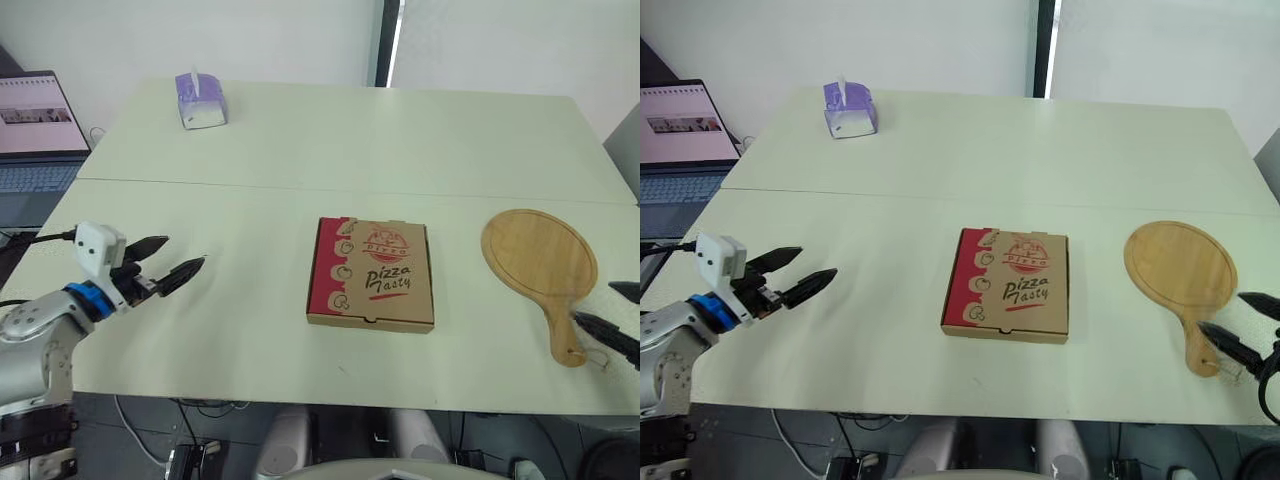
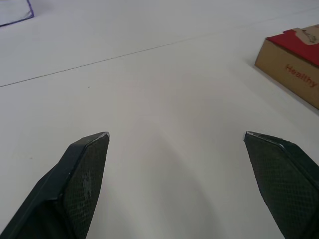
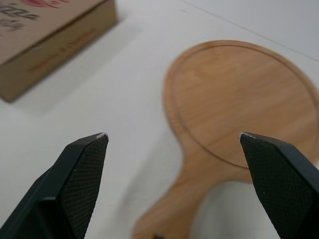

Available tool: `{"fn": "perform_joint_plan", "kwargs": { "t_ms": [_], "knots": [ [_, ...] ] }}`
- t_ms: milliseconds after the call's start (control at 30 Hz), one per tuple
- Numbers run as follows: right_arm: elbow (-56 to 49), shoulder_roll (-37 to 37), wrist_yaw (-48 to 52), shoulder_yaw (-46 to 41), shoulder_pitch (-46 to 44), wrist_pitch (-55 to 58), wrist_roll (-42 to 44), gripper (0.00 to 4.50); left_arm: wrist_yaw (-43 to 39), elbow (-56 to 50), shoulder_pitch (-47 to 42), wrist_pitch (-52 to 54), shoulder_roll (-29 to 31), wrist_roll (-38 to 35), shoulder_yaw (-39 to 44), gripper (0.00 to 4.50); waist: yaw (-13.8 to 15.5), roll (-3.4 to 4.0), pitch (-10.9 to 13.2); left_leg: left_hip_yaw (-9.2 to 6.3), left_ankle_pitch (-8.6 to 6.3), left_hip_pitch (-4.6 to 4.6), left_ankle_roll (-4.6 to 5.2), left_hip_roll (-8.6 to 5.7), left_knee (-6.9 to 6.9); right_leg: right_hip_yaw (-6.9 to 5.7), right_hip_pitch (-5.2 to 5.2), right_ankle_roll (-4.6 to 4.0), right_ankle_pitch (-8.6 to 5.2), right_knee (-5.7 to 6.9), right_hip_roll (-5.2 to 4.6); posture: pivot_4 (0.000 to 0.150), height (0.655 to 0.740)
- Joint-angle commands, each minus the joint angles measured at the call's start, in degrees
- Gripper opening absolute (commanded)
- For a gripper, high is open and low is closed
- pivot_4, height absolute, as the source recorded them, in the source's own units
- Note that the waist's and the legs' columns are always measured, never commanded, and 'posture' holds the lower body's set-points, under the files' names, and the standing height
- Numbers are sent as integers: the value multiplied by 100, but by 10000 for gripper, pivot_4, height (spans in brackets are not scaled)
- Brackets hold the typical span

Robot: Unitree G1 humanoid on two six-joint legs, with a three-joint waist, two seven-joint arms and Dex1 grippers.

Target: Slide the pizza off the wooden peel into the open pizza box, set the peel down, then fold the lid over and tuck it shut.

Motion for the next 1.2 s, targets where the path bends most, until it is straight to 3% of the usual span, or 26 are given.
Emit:
{"fn": "perform_joint_plan", "kwargs": {
  "t_ms": [33, 200, 333, 467, 700, 867, 967, 1200],
  "knots": [
    [-1331, -23, 528, 414, 460, -315, 272, 45000, -541, -853, 313, -288, -29, -407, -55, 44677, 2, 0, 0, -1, 0, -1, 0, 1, 0, -1, 0, 1, -1, 0, 0, 1500, 7400],
    [-1837, -199, 783, 1266, 198, -907, 172, 45000, -1414, -2354, 1476, -383, 272, -647, -305, 44677, -41, -20, -10, 10, 0, 1, -3, 1, 3, 3, 6, 3, -1, -12, -2, 1500, 7400],
    [-1648, -175, 739, 1609, 57, -1139, 36, 45000, -1405, -2783, 1807, -78, 277, -1133, -186, 44677, -6, -17, -9, 4, 0, 4, -3, 2, 2, -2, 8, 28, -19, -9, 0, 1500, 7400],
    [-1235, -225, 589, 1730, -366, -1061, 83, 45000, -1190, -2337, 1358, -169, 300, -1051, -170, 44677, 20, -17, -10, 0, 2, 7, -4, -1, 3, -4, 17, 29, -20, -9, 4, 1500, 7400],
    [446, -561, 227, 2149, -2270, -1051, -148, 45000, -785, -690, -301, -277, 466, -625, -378, 44677, -18, -16, -9, 3, 2, 26, -4, 1, 1, -1, 29, -4, -2, -5, 17, 1500, 7400],
    [1351, -684, 203, 2378, -3049, -1316, -472, 45000, -775, 247, -1162, -417, 537, -263, -632, 44677, -22, -16, -9, -1, 2, 14, -4, 1, 0, -3, 17, -6, 0, -5, 16, 1500, 7400],
    [1807, -761, 280, 2353, -3278, -1499, -596, 45000, -740, 800, -1629, -185, 643, -163, -745, 44677, -17, -16, -9, -2, 2, -2, -3, 0, 1, -3, 2, -6, 1, -6, 10, 1500, 7400],
    [2978, -1274, 657, 1557, -3196, -1810, -658, 45000, -1112, 2091, -1852, -864, 1022, 147, -553, 44677, -13, -14, -7, 6, -3, -5, 2, -2, -5, -3, -8, -5, 0, -9, 0, 1500, 7400]
  ]
}}
